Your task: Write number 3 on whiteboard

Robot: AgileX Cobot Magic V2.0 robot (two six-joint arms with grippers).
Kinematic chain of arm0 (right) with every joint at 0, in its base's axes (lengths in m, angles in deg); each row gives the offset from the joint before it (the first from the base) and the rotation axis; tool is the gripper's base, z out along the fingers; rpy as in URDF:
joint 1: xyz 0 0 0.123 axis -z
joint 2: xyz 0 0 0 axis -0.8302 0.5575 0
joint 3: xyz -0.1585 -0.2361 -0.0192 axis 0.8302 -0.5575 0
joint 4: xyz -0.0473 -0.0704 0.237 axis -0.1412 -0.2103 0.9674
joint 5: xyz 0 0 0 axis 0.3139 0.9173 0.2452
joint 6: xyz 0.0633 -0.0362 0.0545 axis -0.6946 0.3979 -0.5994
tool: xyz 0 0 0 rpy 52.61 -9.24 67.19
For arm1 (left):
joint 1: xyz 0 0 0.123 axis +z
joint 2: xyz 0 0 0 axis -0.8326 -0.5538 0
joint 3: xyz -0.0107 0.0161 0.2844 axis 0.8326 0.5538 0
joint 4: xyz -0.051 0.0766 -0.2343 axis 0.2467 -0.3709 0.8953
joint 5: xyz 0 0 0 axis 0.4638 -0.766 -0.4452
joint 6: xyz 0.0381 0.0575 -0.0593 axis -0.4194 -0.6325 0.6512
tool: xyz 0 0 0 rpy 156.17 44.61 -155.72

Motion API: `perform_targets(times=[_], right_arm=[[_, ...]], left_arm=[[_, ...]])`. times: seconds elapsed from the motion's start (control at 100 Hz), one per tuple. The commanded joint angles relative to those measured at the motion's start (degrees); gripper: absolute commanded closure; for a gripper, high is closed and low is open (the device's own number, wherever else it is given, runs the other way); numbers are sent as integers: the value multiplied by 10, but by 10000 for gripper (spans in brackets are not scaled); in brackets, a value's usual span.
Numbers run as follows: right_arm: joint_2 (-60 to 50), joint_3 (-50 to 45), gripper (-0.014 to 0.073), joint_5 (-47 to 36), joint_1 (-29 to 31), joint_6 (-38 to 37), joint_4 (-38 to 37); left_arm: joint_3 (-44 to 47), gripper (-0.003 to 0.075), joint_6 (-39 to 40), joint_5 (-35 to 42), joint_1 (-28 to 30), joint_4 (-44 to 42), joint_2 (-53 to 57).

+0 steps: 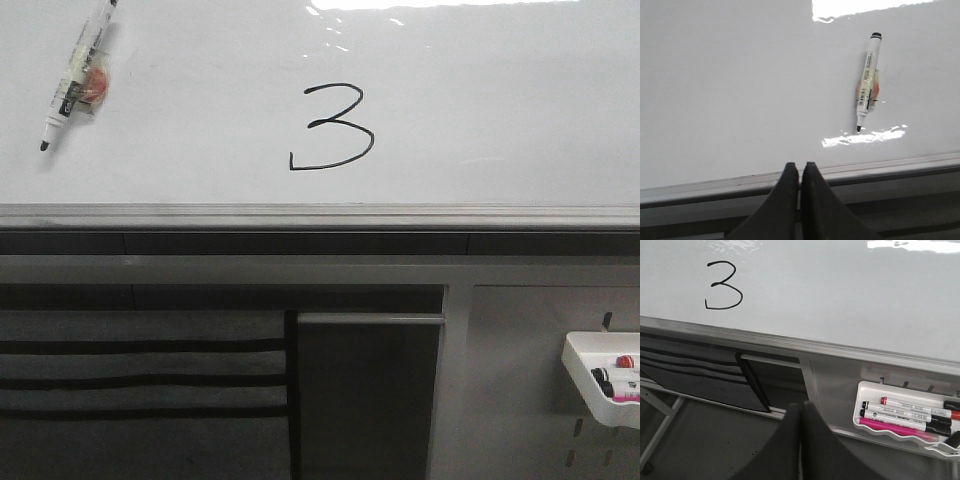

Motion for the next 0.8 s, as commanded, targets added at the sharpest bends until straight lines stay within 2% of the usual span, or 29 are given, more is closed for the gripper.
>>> perform_targets(times=[0.0,0.07,0.79], right_arm=[[3,14,668,-36,2,0,-6],[4,14,668,-34,2,0,-6],[4,14,668,-33,2,0,-6]], left_arm=[[18,738,7,64,12,16,42],[34,738,7,86,15,22,35],[34,738,7,77,8,24,40]])
